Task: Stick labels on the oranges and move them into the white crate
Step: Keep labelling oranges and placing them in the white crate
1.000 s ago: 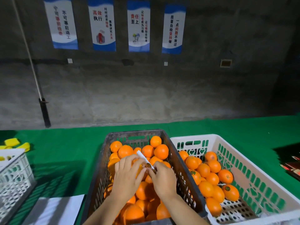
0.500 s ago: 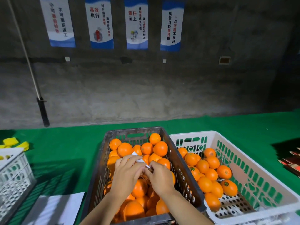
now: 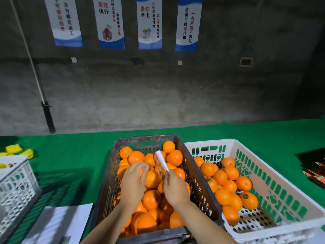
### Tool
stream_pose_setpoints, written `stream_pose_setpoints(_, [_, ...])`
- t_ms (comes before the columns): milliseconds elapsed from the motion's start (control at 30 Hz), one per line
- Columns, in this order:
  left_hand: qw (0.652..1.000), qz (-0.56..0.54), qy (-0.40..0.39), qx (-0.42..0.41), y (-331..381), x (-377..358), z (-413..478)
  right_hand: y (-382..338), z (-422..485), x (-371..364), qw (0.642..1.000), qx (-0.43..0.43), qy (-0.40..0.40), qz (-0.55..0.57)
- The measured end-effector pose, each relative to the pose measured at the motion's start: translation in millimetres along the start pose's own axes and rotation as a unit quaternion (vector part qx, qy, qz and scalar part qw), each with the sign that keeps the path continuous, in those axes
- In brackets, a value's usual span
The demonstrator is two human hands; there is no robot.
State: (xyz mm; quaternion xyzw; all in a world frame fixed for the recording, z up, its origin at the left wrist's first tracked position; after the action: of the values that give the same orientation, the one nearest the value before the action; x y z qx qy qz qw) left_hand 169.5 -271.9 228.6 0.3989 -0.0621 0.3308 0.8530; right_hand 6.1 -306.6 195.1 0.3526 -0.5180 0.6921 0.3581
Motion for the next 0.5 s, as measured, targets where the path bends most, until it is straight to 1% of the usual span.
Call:
stream_pose_setpoints(33, [0.999, -0.023, 0.004, 0.046, -5.2, 1.7, -0.6, 2.3, -0.3, 3.7, 1.000, -0.016, 0.022, -0.015])
stream_pose_setpoints(67, [0.995, -0.043, -0.011, 0.093, -12.3, -1.1, -2.2, 3.7, -1.2, 7.9, 0.998, -0.029, 0.045, -0.025])
stream_pose_setpoints(133, [0.977, -0.057, -0.090, 0.183, -28.1, -17.4, -9.0, 5.9, -3.4, 14.9, 0.995, -0.050, 0.082, -0.031])
stream_pose_setpoints(200, [0.942, -0.058, -0.182, 0.276, -43.2, -35.4, -21.5, 8.5, -4.2, 17.0, 0.993, -0.063, 0.092, -0.030])
stream_pose_setpoints(233, [0.925, -0.049, -0.217, 0.306, -49.1, -41.4, -27.6, 9.3, -4.2, 16.1, 0.994, -0.065, 0.088, -0.030])
stream_pose_setpoints(300, [0.912, -0.011, -0.252, 0.325, -59.1, -44.8, -33.9, 9.7, -4.2, 13.5, 0.994, -0.064, 0.077, -0.032])
stream_pose_setpoints(367, [0.910, 0.006, -0.248, 0.332, -66.9, -41.8, -35.7, 10.1, -3.5, 11.9, 0.995, -0.062, 0.073, -0.031])
stream_pose_setpoints(500, [0.905, -0.006, -0.227, 0.360, -77.1, -39.9, -38.3, 9.2, -2.9, 11.3, 0.996, -0.057, 0.069, -0.031])
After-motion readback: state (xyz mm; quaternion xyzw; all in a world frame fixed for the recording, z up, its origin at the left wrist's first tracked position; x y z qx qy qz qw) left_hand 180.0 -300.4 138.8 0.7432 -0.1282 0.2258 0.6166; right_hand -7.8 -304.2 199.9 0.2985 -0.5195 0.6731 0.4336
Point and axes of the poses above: each hand's wrist, its own z-axis towards the middle knuckle, its own x-axis out of the back of the hand, y = z × x, the point moved 7 cm from there along z, towards the middle knuckle, and after that the axes turned 13 degrees about -z, right-handed, at the moved point
